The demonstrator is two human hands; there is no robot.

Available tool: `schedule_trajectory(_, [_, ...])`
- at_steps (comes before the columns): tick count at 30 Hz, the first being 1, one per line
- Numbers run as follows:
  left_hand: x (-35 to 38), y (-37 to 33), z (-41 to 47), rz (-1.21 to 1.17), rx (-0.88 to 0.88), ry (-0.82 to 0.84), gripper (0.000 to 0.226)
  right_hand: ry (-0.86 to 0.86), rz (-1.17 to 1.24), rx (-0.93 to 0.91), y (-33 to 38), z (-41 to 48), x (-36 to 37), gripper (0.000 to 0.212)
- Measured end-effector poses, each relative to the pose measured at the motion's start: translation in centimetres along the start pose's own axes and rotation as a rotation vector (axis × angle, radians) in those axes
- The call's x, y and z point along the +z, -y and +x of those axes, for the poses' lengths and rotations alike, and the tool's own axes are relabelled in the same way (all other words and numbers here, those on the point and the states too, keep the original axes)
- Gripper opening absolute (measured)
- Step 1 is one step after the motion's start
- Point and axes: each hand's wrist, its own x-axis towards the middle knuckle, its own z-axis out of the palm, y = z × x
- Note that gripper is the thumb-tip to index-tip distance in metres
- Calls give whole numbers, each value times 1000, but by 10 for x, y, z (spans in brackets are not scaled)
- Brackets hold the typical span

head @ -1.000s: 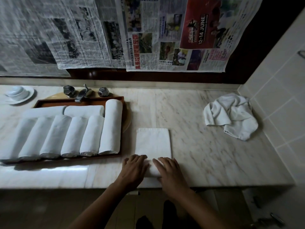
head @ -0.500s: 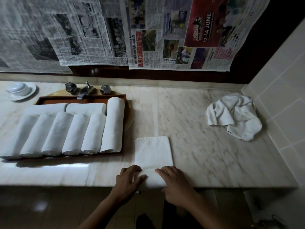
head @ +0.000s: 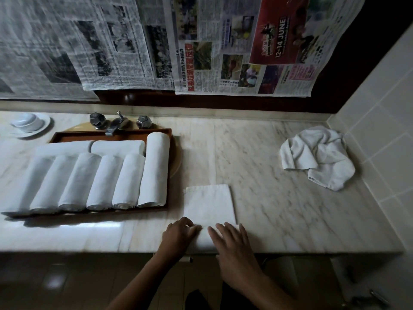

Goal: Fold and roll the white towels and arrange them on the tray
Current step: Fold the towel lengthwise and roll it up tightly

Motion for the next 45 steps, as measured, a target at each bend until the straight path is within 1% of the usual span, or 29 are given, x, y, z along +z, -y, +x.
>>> schedule_trajectory(2, [1, -4, -1, -91, -28, -24, 27, 35, -43, 15, -3, 2, 4, 100])
schedule_trajectory(4, [1, -9, -4, -150, -71, -57, 30, 51, -59, 32, -5, 9, 3, 104])
schedule_trajectory(5, [2, -10, -6, -132, -46, -102, 32, 50, -57, 38, -5, 12, 3, 103])
schedule_trajectory(7, [5, -11, -12, 13, 94, -219, 35, 58, -53, 40, -7, 20, 3, 103])
schedule_trajectory(8, [6, -12, -16, 103, 190, -248, 39, 59, -56, 35, -9, 23, 3, 102])
schedule_trajectory(10, [8, -13, -21, 274, 371, -211, 48, 71, -59, 21, -15, 30, -1, 100])
schedule_trajectory(11, [7, -13, -22, 355, 426, -159, 55, 77, -66, 11, -17, 35, -5, 97])
schedule_trajectory(12, [8, -11, -20, 423, 445, -99, 63, 92, -71, 1, -19, 40, -9, 92])
schedule_trajectory(14, [6, -7, -14, 469, 411, -15, 76, 142, -72, -11, -22, 50, -17, 83])
schedule_trajectory(17, [-1, -10, -5, 457, 361, 47, 87, 192, -61, -15, -24, 61, -24, 74])
schedule_trajectory(18, [-3, -13, -5, 469, 350, 73, 88, 216, -45, -12, -25, 62, -26, 74])
schedule_trajectory(21, [-4, -15, -12, 461, 320, 119, 80, 321, 0, -4, -24, 59, -32, 74])
schedule_trajectory(23, [-1, -11, -20, 435, 305, 127, 89, 390, 8, -5, -21, 55, -33, 77])
schedule_trajectory(25, [3, -8, -26, 408, 285, 122, 99, 419, 12, -7, -18, 51, -33, 78])
schedule_trajectory(27, [6, -12, -26, 382, 248, 123, 93, 418, 32, -4, -20, 50, -34, 78])
schedule_trajectory(30, [8, -17, -21, 349, 182, 125, 74, 376, 55, 5, -23, 48, -32, 79])
schedule_trajectory(31, [7, -19, -21, 337, 163, 131, 67, 341, 55, 10, -22, 46, -32, 80])
schedule_trajectory(33, [5, -22, -19, 359, 155, 138, 44, 246, 49, 19, -19, 38, -29, 81])
schedule_trajectory(34, [3, -24, -18, 377, 182, 133, 31, 182, 48, 22, -17, 32, -27, 80])
schedule_trajectory(35, [3, -24, -15, 391, 209, 137, 24, 111, 46, 25, -14, 26, -24, 79])
schedule_trajectory(37, [-1, -25, -14, 373, 285, 102, 24, -18, 62, 42, -9, 14, -15, 78])
schedule_trajectory(38, [-1, -24, -12, 313, 308, 84, 23, -61, 77, 49, -6, 8, -9, 78])
schedule_trajectory(39, [1, -18, -7, 275, 297, 133, 20, -83, 78, 47, -4, 5, -4, 80])
schedule_trajectory(40, [5, -8, 2, 288, 346, 151, 21, -86, 61, 38, -3, 3, 1, 82])
schedule_trajectory(42, [9, 2, 17, 314, 361, 137, 25, -48, 23, 29, -4, 3, 6, 91])
schedule_trajectory(44, [7, -8, 12, 322, 349, 106, 22, -29, 7, 29, -7, 7, 4, 95])
schedule_trajectory(45, [5, -13, 8, 267, 314, 72, 21, -28, 6, 24, -8, 11, 4, 93])
